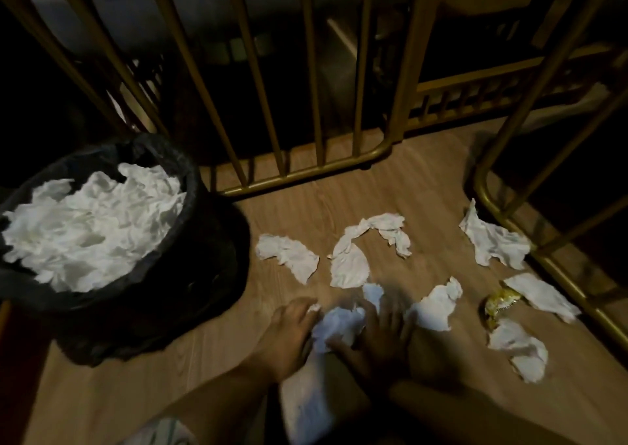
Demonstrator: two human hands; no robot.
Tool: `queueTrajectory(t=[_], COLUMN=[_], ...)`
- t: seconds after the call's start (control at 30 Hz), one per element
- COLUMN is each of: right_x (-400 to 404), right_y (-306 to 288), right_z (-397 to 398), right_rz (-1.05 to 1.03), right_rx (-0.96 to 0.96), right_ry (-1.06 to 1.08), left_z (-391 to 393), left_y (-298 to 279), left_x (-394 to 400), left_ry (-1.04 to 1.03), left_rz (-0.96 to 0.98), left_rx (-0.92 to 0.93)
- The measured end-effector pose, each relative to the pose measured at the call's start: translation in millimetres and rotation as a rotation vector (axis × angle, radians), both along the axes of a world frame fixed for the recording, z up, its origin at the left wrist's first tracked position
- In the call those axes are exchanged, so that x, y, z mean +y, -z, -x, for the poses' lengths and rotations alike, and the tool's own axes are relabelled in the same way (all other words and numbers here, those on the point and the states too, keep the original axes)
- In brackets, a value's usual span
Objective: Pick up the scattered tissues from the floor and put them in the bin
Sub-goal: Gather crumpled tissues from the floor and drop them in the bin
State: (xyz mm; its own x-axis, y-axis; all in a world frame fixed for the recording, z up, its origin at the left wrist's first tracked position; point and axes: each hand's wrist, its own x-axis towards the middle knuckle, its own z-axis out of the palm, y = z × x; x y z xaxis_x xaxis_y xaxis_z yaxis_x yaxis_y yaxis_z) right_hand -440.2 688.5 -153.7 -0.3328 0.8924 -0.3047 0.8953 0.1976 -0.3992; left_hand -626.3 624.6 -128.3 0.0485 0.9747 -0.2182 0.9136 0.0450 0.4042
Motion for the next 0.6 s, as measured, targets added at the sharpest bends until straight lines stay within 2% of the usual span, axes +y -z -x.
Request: queueTrajectory(t=[0.13,0.2,0.33,0.4,0.47,0.6], right_x=[0,1,20,29,36,54], right_y=[-3,-11,-14,-17,-25,-31], right_z=[-9,-9,-10,-10,-15,-47], right_rz=[0.064,0.112,-0.107,-0.087,-0.101,-0.197], right_rx=[0.222,0.293,0.319,0.367,0.406,0.434], right_ry=[-0.178,-0.186,0.023,0.073,0.092,0.089], left_z=[-9,-15,-13,-5,2,8], left_y=[19,21,14,8,0,-9], left_x=[-35,-45,-32,-11,17,72], left_ry=[-0.339,-0.507,-0.814,-0.933,-0.963,-0.794], left_rz=[-0.181,-0.256,-0.34,-0.312,-0.274,-0.283], left_rx=[-0.162,-0.263,-0.464,-0.507,-0.469,-0.255])
